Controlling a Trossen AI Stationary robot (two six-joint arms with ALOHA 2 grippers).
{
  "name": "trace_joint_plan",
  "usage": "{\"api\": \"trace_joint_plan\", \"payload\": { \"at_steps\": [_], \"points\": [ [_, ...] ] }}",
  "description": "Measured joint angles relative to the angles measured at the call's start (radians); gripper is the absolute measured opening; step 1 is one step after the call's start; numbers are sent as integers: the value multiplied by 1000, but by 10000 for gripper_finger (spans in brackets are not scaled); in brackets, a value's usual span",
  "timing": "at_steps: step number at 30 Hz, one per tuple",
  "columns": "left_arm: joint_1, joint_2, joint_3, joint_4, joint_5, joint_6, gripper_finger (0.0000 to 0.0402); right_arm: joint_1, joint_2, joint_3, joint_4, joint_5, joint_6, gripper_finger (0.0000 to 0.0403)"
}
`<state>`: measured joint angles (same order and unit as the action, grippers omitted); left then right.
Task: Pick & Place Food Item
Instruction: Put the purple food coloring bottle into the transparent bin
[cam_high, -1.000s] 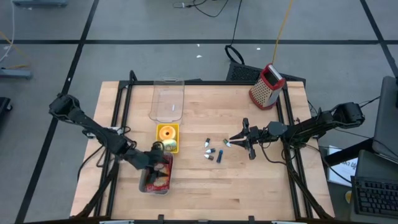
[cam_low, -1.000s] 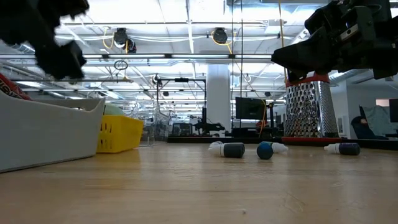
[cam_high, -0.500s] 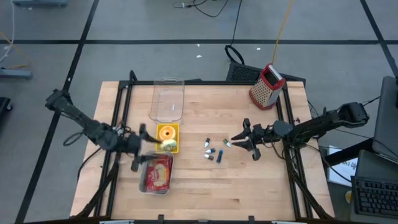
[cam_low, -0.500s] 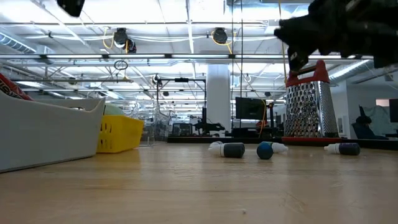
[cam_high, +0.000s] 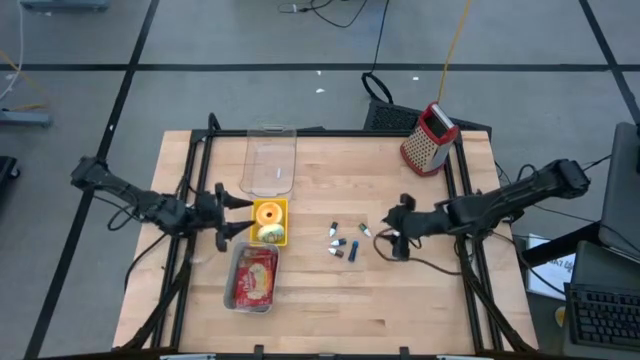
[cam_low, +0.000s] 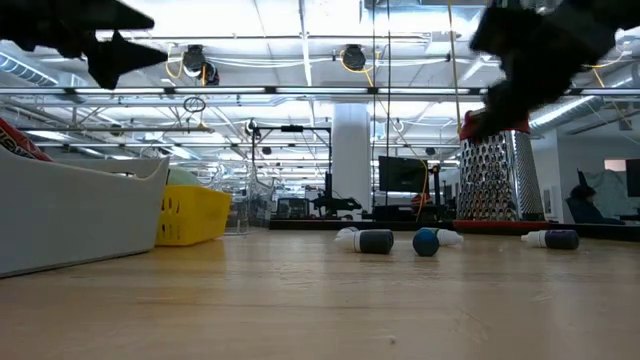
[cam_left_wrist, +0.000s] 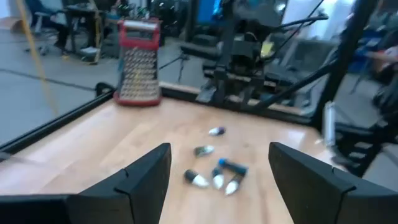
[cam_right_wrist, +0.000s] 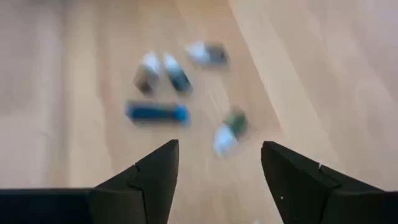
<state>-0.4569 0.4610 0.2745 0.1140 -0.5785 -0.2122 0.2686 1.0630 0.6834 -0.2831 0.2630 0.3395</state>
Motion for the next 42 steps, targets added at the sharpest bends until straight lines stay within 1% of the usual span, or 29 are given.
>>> {"api": "trace_joint_plan", "payload": {
  "at_steps": [2,5,8,16,22,28,33,38,42],
  "points": [
    [21,0,0,-38,-18,1,274,3,16,-5,-100,25,108,217],
    [51,4,0,-72,-74,7,274,2,36,-47,-163,23,231,208],
    [81,4,0,-89,-116,8,274,2,51,-101,-162,24,303,199],
    [124,4,0,-74,-121,61,274,2,53,-211,-115,17,414,180],
    [124,4,0,-7,-121,56,274,5,53,-274,5,-82,397,166],
    [124,4,0,39,-121,56,274,15,52,-303,19,-69,378,140],
    [124,4,0,67,-121,56,274,15,51,-328,22,-43,363,96],
    [124,4,0,67,-121,55,274,15,51,-335,49,-42,280,52],
    [124,4,0,71,-122,52,274,14,55,-339,148,-46,182,49]
  ]
}}
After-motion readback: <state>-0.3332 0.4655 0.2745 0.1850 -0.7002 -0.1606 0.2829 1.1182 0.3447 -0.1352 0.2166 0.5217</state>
